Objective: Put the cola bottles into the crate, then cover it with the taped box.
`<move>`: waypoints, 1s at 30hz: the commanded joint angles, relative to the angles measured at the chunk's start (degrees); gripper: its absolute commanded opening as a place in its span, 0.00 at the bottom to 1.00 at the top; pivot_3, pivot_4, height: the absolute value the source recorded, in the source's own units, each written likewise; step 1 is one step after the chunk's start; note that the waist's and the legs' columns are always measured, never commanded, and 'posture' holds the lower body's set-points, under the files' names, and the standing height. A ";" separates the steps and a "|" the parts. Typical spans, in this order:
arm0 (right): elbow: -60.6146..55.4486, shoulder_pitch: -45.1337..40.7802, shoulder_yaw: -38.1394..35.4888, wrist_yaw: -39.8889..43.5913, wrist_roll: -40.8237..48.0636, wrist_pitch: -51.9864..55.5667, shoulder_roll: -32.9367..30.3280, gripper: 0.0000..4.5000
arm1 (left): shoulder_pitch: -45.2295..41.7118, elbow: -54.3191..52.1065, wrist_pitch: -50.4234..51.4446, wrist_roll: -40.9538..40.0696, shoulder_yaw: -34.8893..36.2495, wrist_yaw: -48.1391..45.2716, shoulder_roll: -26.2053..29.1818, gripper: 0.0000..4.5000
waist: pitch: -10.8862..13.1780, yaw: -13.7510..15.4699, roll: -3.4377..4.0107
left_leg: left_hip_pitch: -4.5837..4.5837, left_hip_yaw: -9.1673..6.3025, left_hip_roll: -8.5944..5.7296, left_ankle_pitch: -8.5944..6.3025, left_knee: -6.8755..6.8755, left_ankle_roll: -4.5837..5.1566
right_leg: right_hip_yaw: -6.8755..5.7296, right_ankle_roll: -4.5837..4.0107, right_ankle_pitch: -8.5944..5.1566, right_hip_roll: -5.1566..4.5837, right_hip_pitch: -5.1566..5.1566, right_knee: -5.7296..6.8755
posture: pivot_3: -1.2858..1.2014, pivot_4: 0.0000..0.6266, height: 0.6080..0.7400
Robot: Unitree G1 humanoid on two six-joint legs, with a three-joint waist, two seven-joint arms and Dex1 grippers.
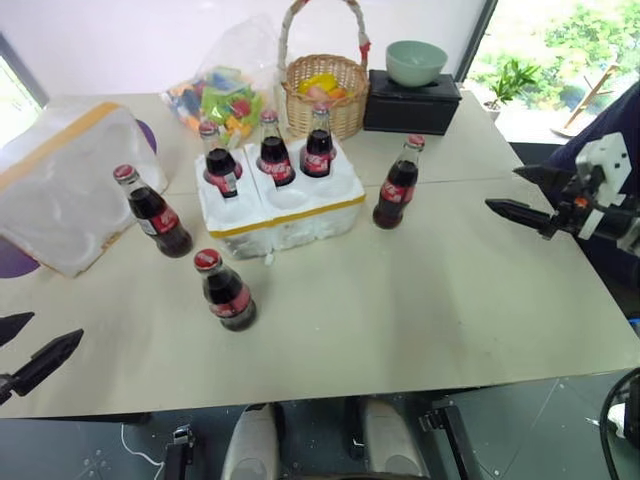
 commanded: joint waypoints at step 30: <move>-29.22 0.34 -4.80 11.42 17.78 20.87 -8.76 1.00 | -14.47 15.53 -0.08 1.04 1.79 -12.26 20.47 1.00 | 0.12 0.03 0.23 | 0.00 0.07 0.04 -0.17 -0.03 -0.29 | 0.00 0.00 0.00 -0.08 -0.10 0.00 | 0.52 0.24 1.00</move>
